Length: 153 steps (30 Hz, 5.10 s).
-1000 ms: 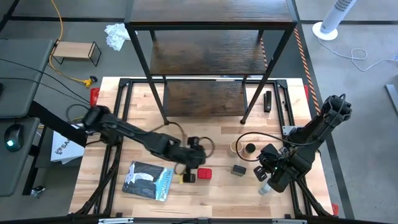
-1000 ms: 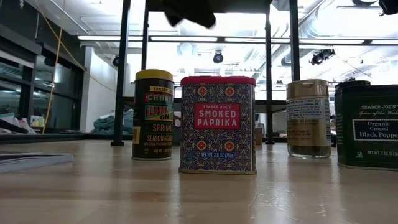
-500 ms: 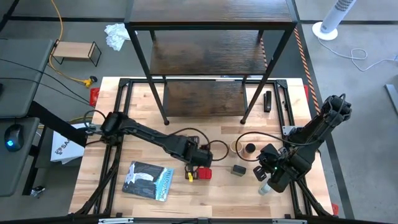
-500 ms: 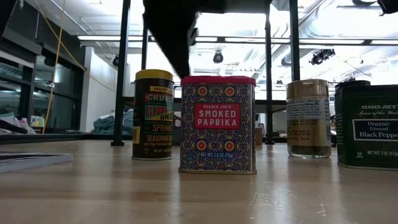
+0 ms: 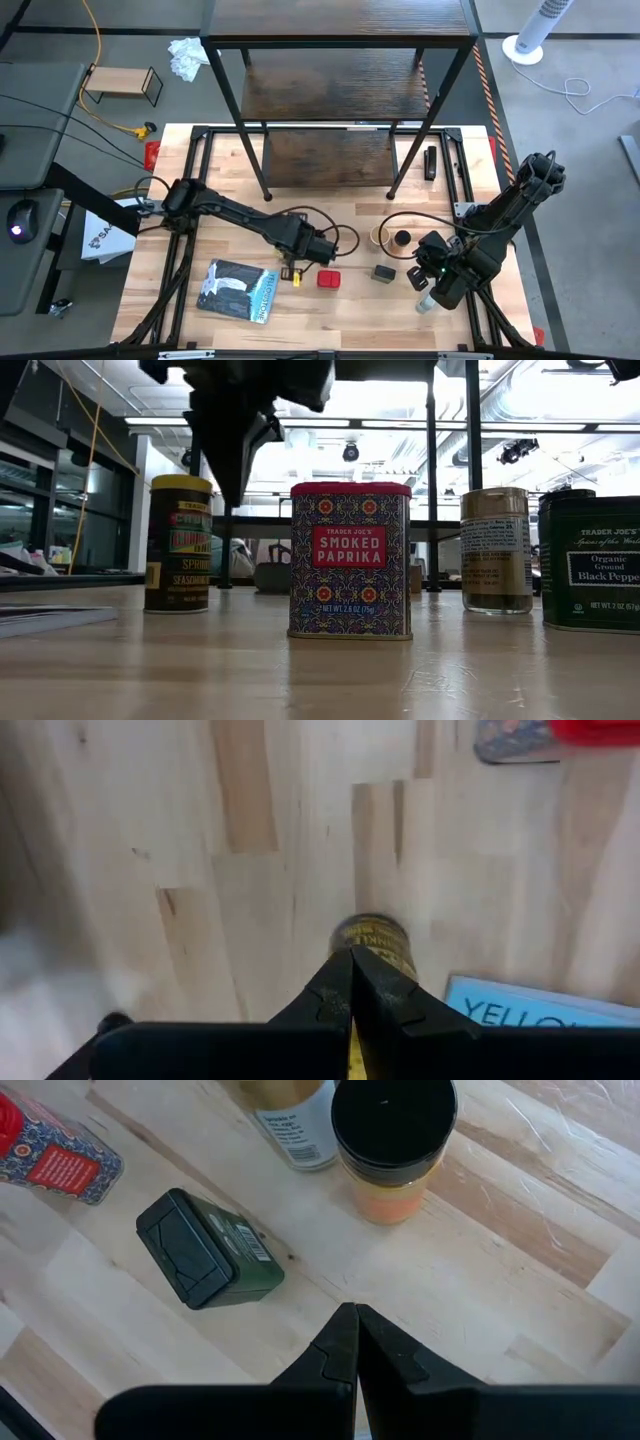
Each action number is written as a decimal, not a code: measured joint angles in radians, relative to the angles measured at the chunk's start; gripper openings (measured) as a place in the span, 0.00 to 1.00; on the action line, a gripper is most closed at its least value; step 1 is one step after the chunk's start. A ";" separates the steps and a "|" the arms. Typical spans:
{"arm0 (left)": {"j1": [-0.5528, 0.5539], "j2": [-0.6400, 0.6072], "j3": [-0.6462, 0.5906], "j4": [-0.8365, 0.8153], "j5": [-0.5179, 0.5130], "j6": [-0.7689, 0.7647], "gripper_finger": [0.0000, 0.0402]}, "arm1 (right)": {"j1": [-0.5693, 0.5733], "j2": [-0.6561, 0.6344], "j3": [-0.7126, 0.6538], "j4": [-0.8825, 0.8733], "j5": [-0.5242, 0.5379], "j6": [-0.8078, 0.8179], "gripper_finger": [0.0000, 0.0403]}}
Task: Shelf spices
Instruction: Adjust the seasoning bottles and cans
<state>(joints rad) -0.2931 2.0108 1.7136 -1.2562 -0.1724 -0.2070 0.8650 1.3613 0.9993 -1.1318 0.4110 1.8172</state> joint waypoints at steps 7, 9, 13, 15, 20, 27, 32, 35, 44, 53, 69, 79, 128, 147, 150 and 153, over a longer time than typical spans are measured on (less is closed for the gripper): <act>-0.011 -0.070 0.001 0.238 0.020 0.007 0.00 | 0.000 0.000 0.000 0.001 0.000 0.000 0.00; -0.024 -0.083 0.001 0.358 0.049 0.041 0.00 | 0.000 0.000 0.000 0.005 0.000 -0.001 0.00; -0.051 -0.079 0.002 0.503 0.068 0.086 0.00 | 0.000 0.000 0.000 0.026 -0.001 -0.012 0.00; -0.058 -0.074 0.002 0.515 0.068 0.087 0.00 | 0.000 0.000 0.000 0.048 -0.001 -0.025 0.00; -0.059 -0.070 0.001 0.569 0.149 0.139 0.00 | -0.001 0.000 0.000 0.060 0.000 -0.044 0.00; -0.066 -0.037 -0.022 0.604 0.247 0.212 0.00 | -0.007 0.000 0.000 0.058 0.001 -0.045 0.00; -0.065 -0.020 -0.047 0.597 0.186 0.156 0.00 | -0.007 0.000 0.000 0.065 0.001 -0.045 0.00; -0.069 0.002 -0.051 0.597 0.191 0.132 0.00 | -0.007 0.000 0.000 0.064 0.002 -0.045 0.00; -0.074 0.053 -0.051 0.625 0.172 0.058 0.00 | -0.007 0.000 0.000 0.055 0.004 -0.047 0.00; -0.075 0.044 -0.046 0.464 0.106 0.005 0.00 | -0.007 0.000 0.000 0.051 0.004 -0.049 0.00; -0.074 0.016 -0.048 0.276 0.096 -0.001 0.00 | -0.007 0.000 0.000 0.047 0.009 -0.046 0.00; -0.074 0.017 -0.049 0.279 0.092 -0.001 0.00 | -0.007 0.000 0.000 0.048 0.009 -0.046 0.00; -0.074 0.018 -0.050 0.284 0.084 -0.002 0.00 | -0.007 0.000 0.000 0.054 0.010 -0.045 0.00; -0.072 0.028 -0.056 0.734 0.169 -0.014 0.00 | -0.007 0.000 0.000 0.060 0.010 -0.042 0.00; -0.070 0.027 -0.056 0.919 0.215 0.030 0.00 | -0.007 0.000 0.000 0.060 0.011 -0.043 0.00; -0.061 0.021 -0.051 1.063 0.283 0.034 0.00 | -0.007 0.000 0.000 0.060 0.022 -0.044 0.00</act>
<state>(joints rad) -0.3546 2.0315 1.6630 -0.1934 0.1108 -0.1726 0.8578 1.3613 0.9989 -1.0714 0.4329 1.7730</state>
